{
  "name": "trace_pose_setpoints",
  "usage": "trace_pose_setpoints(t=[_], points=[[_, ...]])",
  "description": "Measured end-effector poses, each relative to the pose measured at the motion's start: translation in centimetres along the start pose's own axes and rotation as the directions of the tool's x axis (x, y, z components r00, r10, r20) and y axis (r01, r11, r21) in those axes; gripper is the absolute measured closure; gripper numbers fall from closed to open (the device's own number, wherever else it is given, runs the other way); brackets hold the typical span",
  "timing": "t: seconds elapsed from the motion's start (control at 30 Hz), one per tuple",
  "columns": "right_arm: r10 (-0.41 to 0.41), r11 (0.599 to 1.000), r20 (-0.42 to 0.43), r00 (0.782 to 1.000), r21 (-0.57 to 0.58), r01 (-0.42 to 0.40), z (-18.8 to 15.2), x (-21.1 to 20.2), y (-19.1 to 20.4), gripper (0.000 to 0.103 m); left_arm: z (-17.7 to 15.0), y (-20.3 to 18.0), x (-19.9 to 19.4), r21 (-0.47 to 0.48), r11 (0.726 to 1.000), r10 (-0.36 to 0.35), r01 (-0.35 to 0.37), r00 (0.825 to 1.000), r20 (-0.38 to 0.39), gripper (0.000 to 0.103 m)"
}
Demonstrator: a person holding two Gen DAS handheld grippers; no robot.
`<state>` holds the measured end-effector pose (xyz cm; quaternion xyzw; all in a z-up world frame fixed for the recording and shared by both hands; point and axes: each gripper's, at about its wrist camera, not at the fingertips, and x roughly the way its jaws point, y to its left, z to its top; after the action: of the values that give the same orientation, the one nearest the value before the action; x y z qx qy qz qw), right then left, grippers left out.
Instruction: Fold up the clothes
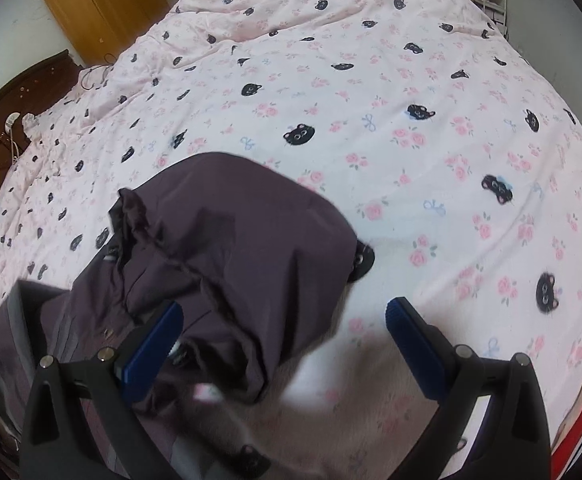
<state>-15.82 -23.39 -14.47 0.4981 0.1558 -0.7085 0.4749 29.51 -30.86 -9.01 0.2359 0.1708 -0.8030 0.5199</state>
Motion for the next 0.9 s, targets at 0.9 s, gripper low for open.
trace_pose_setpoints(t=[0.9], points=[[0.013,0.987,0.04,0.999,-0.158,-0.006,-11.8,-6.8,1.4,0.0,-0.7,10.8,0.3,-0.365,0.93,-0.082,-0.054,0.934,-0.348,0.031]])
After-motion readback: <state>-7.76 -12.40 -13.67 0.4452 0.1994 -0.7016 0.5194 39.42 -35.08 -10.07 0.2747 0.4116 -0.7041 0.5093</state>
